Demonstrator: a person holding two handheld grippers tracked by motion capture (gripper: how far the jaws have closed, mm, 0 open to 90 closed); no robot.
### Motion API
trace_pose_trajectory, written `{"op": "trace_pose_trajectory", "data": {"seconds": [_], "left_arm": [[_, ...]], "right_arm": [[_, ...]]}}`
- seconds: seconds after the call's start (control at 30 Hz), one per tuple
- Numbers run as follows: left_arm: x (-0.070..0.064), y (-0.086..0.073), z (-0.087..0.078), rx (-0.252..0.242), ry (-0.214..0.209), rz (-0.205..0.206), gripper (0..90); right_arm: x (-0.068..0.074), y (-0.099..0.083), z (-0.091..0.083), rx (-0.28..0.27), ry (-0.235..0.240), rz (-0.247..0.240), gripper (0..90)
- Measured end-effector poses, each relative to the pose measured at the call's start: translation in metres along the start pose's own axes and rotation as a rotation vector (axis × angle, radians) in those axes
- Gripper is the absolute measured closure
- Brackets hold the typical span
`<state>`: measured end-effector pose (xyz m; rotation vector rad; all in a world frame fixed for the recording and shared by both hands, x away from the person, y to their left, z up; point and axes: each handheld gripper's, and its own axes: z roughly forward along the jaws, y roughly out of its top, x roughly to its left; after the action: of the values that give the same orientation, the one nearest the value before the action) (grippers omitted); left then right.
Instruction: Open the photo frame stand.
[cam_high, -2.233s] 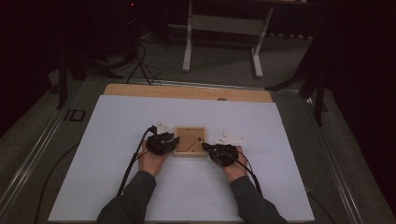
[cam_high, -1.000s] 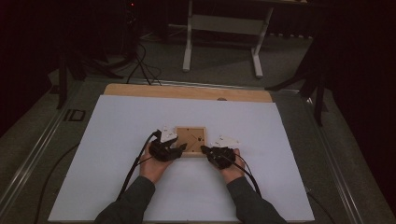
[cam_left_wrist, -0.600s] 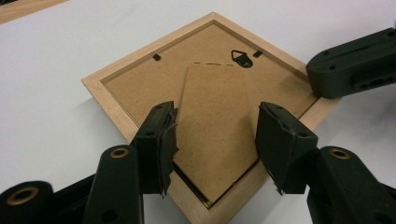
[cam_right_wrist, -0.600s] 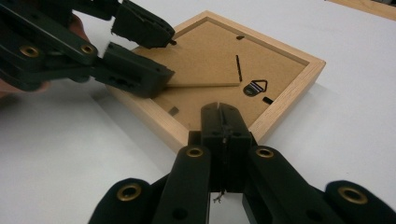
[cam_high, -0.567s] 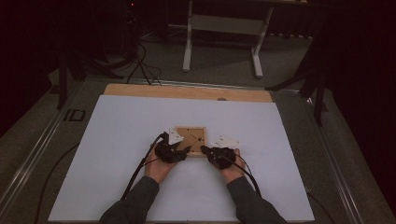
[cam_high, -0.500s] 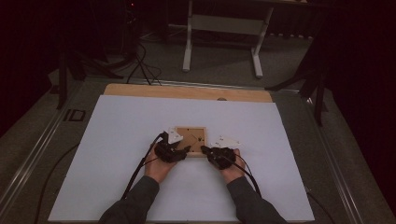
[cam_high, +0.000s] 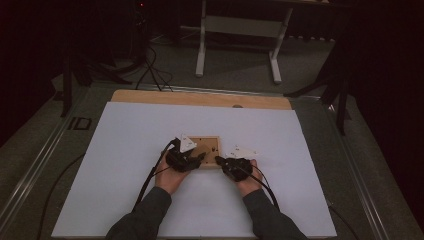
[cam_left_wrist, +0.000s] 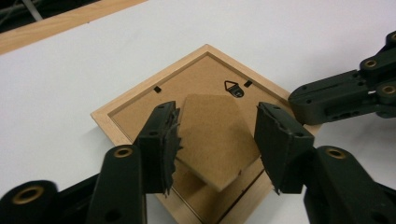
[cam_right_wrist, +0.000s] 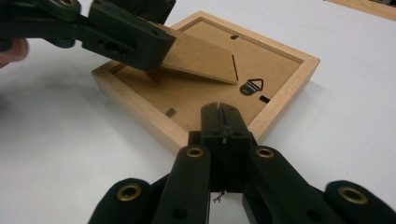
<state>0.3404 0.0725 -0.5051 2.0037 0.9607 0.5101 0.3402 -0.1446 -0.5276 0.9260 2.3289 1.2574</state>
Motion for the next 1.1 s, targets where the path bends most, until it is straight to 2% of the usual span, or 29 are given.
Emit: {"op": "trace_pose_trajectory", "data": {"seconds": [0.07, 0.13, 0.27, 0.37, 0.47, 1.0, 1.1], "left_arm": [[0.001, 0.001, -0.003, -0.004, -0.014, -0.028, 45.3], [0.002, 0.001, -0.006, 0.006, -0.015, -0.036, 43.2], [0.006, 0.001, -0.008, 0.043, -0.030, -0.090, 41.2], [0.008, 0.000, -0.007, 0.066, -0.050, -0.112, 41.4], [0.008, 0.001, -0.007, 0.078, -0.052, -0.122, 41.7], [0.018, 0.007, 0.007, 0.148, -0.126, -0.271, 48.1], [0.018, 0.010, 0.010, 0.165, -0.129, -0.273, 49.5]], "right_arm": [[0.000, 0.000, 0.000, 0.000, 0.000, 0.000, 90.0], [0.000, 0.000, 0.000, 0.000, 0.001, 0.001, 90.0], [0.000, 0.000, 0.000, -0.001, 0.001, -0.001, 90.0], [0.000, 0.000, 0.000, -0.001, 0.000, -0.002, 90.0], [0.000, 0.000, 0.000, -0.001, 0.000, -0.002, 90.0], [0.000, 0.000, 0.000, -0.001, 0.000, -0.004, 89.9], [0.000, 0.000, 0.000, -0.001, 0.001, -0.006, 89.8]]}}
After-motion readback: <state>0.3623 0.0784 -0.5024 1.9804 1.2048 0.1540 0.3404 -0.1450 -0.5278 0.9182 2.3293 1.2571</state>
